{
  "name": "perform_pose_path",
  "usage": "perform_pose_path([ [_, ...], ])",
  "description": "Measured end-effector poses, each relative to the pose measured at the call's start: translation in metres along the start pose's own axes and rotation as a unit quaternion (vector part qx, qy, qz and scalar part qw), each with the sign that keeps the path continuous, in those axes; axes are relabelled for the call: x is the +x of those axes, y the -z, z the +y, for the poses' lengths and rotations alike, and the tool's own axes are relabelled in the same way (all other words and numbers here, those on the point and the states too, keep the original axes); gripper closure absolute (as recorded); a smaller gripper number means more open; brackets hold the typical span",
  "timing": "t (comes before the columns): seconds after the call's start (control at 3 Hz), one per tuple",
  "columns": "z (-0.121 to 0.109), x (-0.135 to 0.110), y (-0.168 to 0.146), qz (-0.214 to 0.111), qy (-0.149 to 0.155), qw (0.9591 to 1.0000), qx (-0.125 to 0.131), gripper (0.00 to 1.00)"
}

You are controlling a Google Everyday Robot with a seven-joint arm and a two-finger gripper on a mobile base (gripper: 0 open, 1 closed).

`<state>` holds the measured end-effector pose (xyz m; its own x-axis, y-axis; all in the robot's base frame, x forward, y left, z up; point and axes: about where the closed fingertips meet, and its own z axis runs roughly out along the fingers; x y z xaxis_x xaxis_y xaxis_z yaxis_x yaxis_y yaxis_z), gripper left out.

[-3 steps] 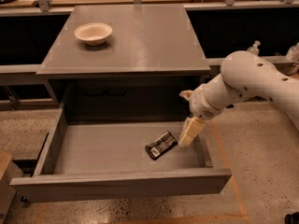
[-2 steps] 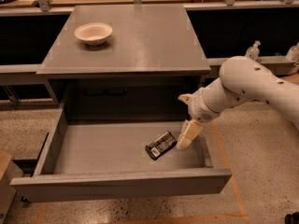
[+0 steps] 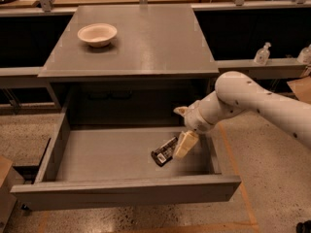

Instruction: Pick rxbar chocolate from top drawer and place on counter

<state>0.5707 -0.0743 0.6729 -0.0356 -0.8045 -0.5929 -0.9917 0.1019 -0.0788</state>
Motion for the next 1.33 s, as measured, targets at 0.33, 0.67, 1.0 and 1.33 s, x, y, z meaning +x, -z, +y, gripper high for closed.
perform_pose_path([
  [0.33, 0.000, 0.007, -0.041, -0.001, -0.005, 0.9992, -0.040, 0.00],
  [0.67, 0.005, 0.021, -0.062, 0.010, -0.019, 0.9980, -0.060, 0.00],
  [1.0, 0.010, 0.031, -0.073, 0.015, -0.032, 0.9971, -0.067, 0.18],
  [1.33, 0.014, 0.033, -0.074, 0.026, -0.033, 0.9970, -0.065, 0.41],
])
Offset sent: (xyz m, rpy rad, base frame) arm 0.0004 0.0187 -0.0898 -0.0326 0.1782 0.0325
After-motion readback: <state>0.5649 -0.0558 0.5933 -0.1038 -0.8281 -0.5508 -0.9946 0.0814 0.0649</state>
